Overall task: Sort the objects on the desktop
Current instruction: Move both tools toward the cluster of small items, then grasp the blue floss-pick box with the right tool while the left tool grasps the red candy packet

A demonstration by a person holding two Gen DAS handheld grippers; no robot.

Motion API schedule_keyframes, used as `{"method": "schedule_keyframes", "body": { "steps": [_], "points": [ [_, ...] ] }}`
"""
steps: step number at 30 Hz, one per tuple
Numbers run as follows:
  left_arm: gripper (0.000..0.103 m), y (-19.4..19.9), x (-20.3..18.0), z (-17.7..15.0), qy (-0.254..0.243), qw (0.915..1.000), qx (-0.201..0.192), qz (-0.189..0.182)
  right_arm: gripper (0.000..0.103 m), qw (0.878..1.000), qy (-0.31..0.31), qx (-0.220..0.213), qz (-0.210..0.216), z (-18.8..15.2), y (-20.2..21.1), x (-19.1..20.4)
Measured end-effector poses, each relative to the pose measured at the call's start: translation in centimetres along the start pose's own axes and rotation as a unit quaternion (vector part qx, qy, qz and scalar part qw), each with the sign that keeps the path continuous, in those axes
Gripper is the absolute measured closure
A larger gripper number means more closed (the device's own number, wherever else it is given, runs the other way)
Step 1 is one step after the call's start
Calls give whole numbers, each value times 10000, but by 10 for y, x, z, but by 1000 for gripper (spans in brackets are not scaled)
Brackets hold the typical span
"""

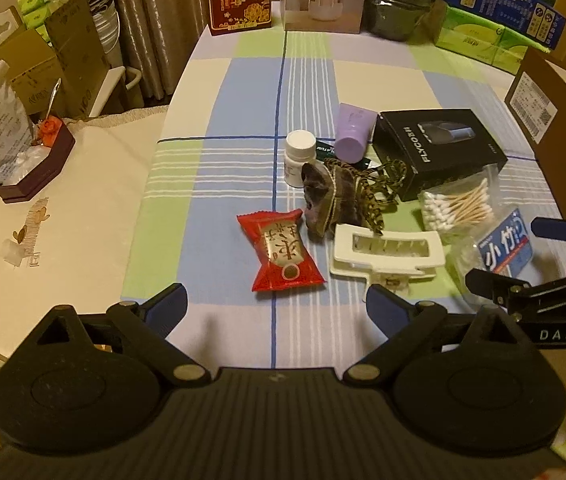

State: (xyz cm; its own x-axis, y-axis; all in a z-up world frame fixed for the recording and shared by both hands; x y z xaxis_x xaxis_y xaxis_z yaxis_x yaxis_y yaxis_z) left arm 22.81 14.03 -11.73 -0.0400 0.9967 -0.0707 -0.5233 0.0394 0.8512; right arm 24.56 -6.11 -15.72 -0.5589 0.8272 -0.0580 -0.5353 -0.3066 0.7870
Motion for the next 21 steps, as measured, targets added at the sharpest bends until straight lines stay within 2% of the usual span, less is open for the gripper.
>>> {"method": "schedule_keyframes", "body": {
  "steps": [4,11,14,21],
  "points": [
    [11,-10,3,7,-23,10000,46,-25,20,9999,60,-6,-137,0,-2,-1],
    [19,-25,7,19,-86,9999,80,-80,20,9974,-581,141,-412,0,2,-32],
    [25,-32,10,23,-113,9998,123,-88,20,9949,-847,204,-502,-3,4,-45],
    [35,-47,15,30,-34,9996,243,-163,20,9912,-1108,294,-657,-10,8,-61]
  ]
}}
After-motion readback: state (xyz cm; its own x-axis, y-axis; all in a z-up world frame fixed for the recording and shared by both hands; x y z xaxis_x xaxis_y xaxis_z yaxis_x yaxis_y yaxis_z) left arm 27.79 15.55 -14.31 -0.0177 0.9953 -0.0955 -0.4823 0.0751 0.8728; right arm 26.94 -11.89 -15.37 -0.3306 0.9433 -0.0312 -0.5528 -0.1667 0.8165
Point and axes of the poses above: each gripper's, at about its wrist camera, not at the fingertips, and y roughly against the way its jaws point, x to its left, z to its top, the point moved 1 cm from there along -y, roughly the way its jaws point, and after that the axes turned 6 degrees about -z, right-handed, at the moved point
